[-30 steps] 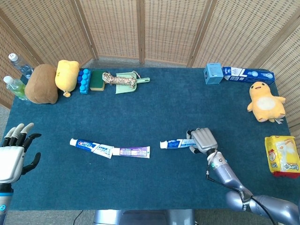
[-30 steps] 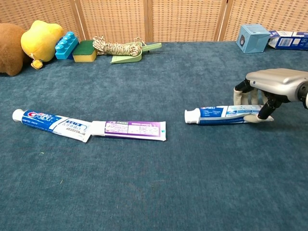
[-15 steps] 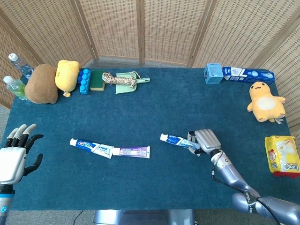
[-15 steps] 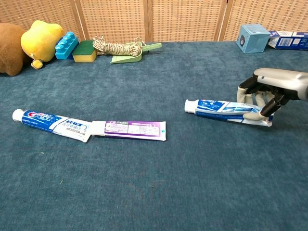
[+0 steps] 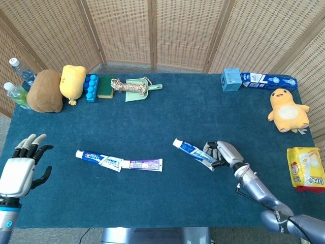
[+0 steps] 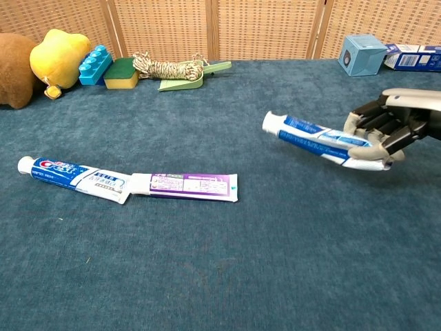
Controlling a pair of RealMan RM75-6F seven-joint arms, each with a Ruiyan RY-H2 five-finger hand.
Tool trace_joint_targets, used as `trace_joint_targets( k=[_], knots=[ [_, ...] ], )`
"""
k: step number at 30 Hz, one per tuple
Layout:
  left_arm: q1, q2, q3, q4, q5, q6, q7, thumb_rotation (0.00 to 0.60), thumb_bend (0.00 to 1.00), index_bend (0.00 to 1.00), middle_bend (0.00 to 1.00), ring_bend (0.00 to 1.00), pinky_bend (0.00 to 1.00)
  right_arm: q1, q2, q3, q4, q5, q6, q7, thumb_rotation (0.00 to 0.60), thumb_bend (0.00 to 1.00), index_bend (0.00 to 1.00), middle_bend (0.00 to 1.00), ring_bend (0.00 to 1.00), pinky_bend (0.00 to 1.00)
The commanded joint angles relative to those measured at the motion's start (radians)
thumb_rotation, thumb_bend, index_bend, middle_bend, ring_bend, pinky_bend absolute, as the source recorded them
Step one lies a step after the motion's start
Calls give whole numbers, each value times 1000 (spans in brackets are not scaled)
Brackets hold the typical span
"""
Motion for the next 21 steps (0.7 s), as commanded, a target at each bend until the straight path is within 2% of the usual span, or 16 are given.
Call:
trace_joint_targets(
  k=[1, 11, 16, 21],
  knots=[
    [-22, -2, -6, -8, -6, -29, 11, 600, 364, 251, 135, 73, 135, -20, 38, -15, 6, -94, 10, 152, 600, 522, 916, 747, 696, 755],
    [-130, -40, -34, 3, -18, -166, 27, 600, 364, 252, 140, 83, 173, -25, 83, -53, -55, -160, 46, 259, 600, 525, 915, 746, 699, 757],
    [-171, -70, -46, 10, -27, -209, 26, 600, 364, 256, 140, 82, 174, -23, 90, -62, -78, -163, 55, 254, 600, 525, 916, 747, 699, 757],
    [-241, -106, -68, 9, -74, -301, -1, 600, 363, 258, 131, 81, 174, -18, 94, -68, -124, -158, 60, 224, 600, 526, 915, 747, 699, 757]
  ],
)
